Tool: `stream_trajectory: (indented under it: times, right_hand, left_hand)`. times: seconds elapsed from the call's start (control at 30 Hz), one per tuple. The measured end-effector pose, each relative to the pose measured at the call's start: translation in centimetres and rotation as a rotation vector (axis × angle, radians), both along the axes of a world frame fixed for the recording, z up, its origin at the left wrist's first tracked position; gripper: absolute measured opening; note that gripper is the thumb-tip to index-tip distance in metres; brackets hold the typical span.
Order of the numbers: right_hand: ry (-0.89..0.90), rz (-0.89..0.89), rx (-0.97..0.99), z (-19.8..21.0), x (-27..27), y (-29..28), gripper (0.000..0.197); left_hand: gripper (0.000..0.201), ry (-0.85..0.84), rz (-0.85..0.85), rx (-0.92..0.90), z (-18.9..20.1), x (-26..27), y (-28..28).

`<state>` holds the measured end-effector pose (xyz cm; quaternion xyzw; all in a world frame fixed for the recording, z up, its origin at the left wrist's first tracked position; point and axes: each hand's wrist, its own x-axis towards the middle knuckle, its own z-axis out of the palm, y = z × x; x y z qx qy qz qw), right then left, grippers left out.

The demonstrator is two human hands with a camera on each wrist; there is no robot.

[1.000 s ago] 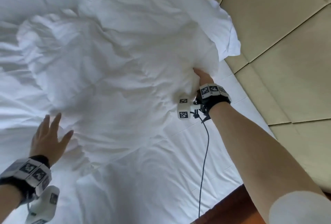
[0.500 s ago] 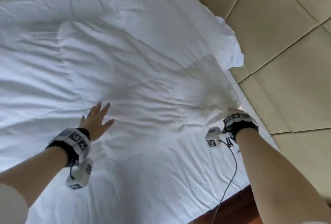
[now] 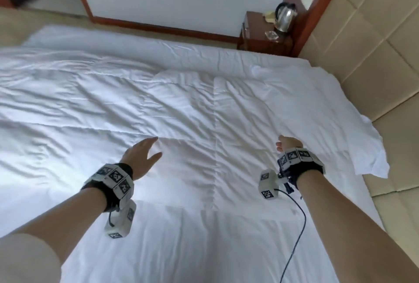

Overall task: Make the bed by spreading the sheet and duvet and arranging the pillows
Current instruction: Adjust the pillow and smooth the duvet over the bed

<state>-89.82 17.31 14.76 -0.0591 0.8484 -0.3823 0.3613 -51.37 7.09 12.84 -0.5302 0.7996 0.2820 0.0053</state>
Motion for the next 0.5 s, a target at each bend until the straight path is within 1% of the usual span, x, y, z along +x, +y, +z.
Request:
stream_trajectory:
  times: [0.07,0.13,0.23,0.33,0.37,0.43,0.47,0.5]
  right_hand:
    - [0.052,0.229,0.049,1.7,7.0,-4.4,0.037]
    - [0.069,0.365,-0.007,3.1,15.4,-8.1,0.036]
    - [0.011,0.566,-0.036,4.5,28.9,-12.1,0.034]
    - [-0.073,0.706,-0.146,6.2,43.3,-13.8,0.028]
    - [-0.089,0.752,-0.155,6.8,48.2,-13.9,0.027]
    - [-0.110,0.834,-0.193,8.2,57.2,-13.7,0.027]
    - [-0.150,0.856,-0.224,8.9,61.0,-13.2,0.027]
    - [-0.177,0.888,-0.237,9.7,66.4,-12.7,0.026]
  left_hand:
    - [0.059,0.029,0.159,0.002,1.6,7.8,0.0]
    - [0.058,0.069,0.333,-0.003,2.9,16.5,0.3]
    - [0.057,0.109,0.556,-0.050,4.7,30.0,2.4]
    - [0.054,0.125,0.700,-0.107,6.6,42.3,5.9]
    - [0.053,0.126,0.742,-0.121,7.3,46.4,7.5]
    - [0.052,0.130,0.815,-0.139,8.4,53.6,10.5]
    - [0.052,0.126,0.856,-0.149,8.7,57.0,12.1]
    - [0.051,0.111,0.919,-0.165,9.6,61.7,14.4]
